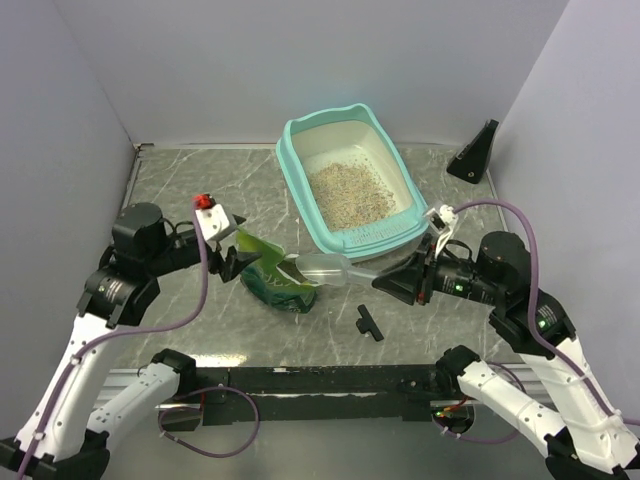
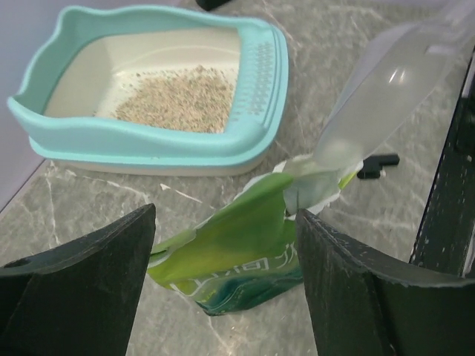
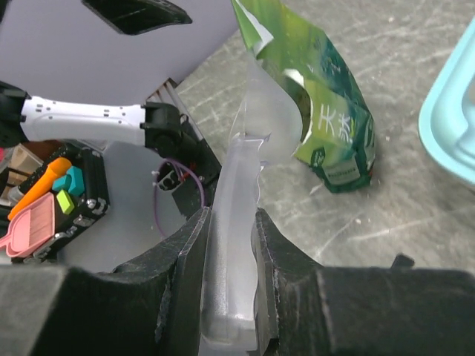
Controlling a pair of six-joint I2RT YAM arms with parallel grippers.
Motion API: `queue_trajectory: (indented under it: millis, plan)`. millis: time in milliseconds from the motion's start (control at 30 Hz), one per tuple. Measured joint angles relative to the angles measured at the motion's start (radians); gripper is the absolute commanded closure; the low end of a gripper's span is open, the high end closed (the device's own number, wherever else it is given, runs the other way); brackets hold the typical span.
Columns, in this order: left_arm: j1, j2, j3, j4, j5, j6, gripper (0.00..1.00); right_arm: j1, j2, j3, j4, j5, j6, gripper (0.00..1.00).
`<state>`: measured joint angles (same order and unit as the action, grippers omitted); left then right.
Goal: Fill the litter box with clean litter
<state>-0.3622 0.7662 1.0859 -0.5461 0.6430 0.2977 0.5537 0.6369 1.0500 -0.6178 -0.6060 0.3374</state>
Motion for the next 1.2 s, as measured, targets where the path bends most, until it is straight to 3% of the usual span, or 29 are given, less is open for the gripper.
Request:
queue_trajectory:
  millis: [500, 900, 1200]
  plan:
    - [-0.030, 0.194, 0.091, -0.135, 0.029, 0.285, 0.28, 0.000, -0.029, 0.069, -0.141, -0.005, -0.018, 1.00]
    - [-0.051, 0.234, 0.181, -0.205, -0.036, 0.358, 0.26, 0.000, -0.053, 0.035, -0.141, -0.031, -0.018, 1.00]
    - [-0.146, 0.240, 0.274, -0.259, -0.124, 0.374, 0.26, 0.000, -0.064, -0.002, -0.123, -0.058, -0.017, 1.00]
